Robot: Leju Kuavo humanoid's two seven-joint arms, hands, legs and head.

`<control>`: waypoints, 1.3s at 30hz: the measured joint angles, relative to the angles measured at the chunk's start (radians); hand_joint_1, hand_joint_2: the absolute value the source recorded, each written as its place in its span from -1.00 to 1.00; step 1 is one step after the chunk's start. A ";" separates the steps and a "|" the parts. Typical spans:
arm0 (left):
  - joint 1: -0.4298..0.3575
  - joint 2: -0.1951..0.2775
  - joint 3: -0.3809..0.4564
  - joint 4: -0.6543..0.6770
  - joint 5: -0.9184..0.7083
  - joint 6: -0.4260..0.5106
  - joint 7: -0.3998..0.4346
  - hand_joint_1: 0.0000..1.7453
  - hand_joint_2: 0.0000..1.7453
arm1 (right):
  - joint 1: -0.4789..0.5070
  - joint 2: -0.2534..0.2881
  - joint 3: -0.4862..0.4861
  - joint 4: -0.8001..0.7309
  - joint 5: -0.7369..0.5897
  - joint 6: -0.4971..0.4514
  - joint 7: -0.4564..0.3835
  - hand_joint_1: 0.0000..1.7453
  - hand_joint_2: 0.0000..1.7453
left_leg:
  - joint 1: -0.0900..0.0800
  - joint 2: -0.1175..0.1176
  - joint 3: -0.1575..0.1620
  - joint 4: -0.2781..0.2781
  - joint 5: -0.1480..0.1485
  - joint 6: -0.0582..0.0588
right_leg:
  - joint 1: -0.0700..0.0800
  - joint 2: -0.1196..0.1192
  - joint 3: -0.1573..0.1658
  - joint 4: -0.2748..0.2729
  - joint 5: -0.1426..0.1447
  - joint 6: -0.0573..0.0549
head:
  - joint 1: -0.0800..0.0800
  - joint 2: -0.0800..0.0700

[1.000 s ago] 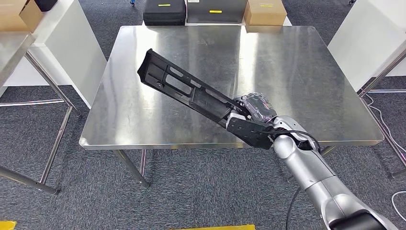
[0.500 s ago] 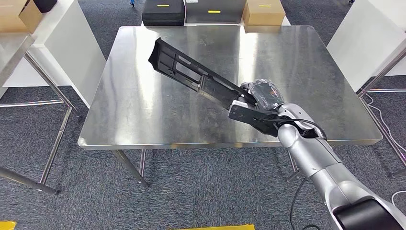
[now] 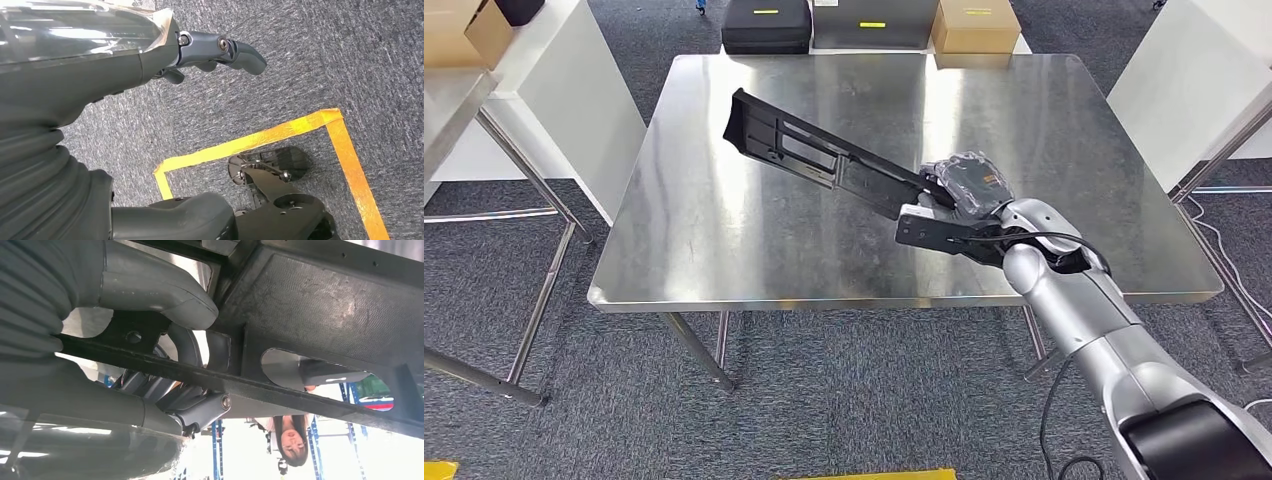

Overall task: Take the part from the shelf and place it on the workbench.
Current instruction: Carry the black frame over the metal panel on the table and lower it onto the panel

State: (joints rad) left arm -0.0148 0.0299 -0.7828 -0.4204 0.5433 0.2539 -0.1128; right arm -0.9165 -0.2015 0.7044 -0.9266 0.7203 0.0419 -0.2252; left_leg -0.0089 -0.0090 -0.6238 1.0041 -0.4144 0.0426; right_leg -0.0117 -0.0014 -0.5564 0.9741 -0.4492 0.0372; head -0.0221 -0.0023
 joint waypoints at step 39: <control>0.015 0.038 -0.067 -0.094 0.077 0.054 -0.021 -1.00 1.00 | 0.026 -0.025 0.028 0.004 -0.020 0.011 -0.003 1.00 1.00 | 0.025 0.006 -0.137 0.282 -0.112 -0.032 | -0.007 0.009 -0.020 0.032 -0.005 -0.035 | 0.000 0.000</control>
State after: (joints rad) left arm -0.0003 0.0680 -0.8501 -0.5144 0.6206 0.3078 -0.1336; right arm -0.8909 -0.2266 0.7323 -0.9221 0.7005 0.0530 -0.2285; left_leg 0.0162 -0.0028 -0.7612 1.2858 -0.5259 0.0102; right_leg -0.0192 0.0073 -0.5767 1.0061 -0.4538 0.0024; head -0.0224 -0.0023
